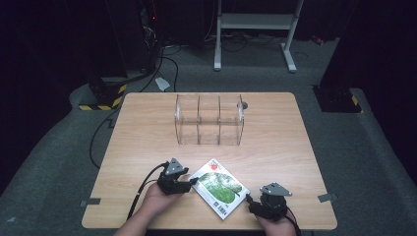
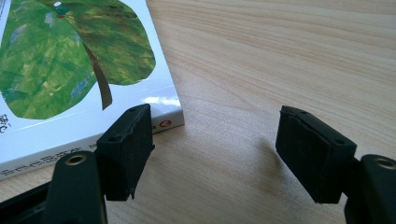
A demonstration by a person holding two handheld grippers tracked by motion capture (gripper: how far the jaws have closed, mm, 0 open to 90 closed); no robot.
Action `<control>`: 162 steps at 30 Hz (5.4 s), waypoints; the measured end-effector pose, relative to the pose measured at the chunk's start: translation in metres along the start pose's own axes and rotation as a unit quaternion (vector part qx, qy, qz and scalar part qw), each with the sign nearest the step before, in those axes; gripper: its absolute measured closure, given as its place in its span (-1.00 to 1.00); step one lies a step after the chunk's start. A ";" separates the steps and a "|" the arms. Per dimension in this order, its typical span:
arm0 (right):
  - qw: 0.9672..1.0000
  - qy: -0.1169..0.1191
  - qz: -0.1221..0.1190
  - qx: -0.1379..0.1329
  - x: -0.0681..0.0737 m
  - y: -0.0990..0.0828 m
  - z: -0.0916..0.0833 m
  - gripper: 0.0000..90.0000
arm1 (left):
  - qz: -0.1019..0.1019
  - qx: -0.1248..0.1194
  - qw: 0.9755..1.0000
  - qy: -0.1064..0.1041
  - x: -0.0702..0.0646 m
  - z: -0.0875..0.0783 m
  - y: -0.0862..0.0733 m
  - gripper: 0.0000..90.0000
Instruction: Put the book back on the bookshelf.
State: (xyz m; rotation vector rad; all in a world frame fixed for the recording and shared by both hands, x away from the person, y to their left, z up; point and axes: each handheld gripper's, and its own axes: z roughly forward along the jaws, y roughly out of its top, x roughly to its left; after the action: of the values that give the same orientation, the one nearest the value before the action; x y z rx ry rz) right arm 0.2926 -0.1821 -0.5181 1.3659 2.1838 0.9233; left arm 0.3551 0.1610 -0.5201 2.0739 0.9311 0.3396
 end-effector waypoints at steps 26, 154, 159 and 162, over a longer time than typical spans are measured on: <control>0.999 0.003 -0.041 0.002 0.030 0.041 0.036 -0.27 | -0.045 -0.008 0.999 0.027 0.016 -0.043 -0.037 0.04; 0.990 0.111 -0.091 0.004 0.080 0.032 0.038 -0.28 | -0.081 -0.055 0.994 0.039 0.016 -0.045 -0.022 0.05; 0.990 0.112 -0.089 0.004 0.080 0.032 0.039 -0.29 | -0.084 -0.068 0.994 0.036 0.016 -0.048 -0.020 0.05; 0.990 0.111 -0.085 0.005 0.081 0.032 0.039 -0.32 | -0.080 -0.080 0.993 0.037 0.014 -0.052 -0.018 0.06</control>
State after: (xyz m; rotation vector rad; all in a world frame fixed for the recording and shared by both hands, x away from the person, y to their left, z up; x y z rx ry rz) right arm 0.3016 -0.0873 -0.5221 1.1043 2.4280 1.0417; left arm 0.3289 0.2079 -0.5022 1.8394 1.0716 0.3942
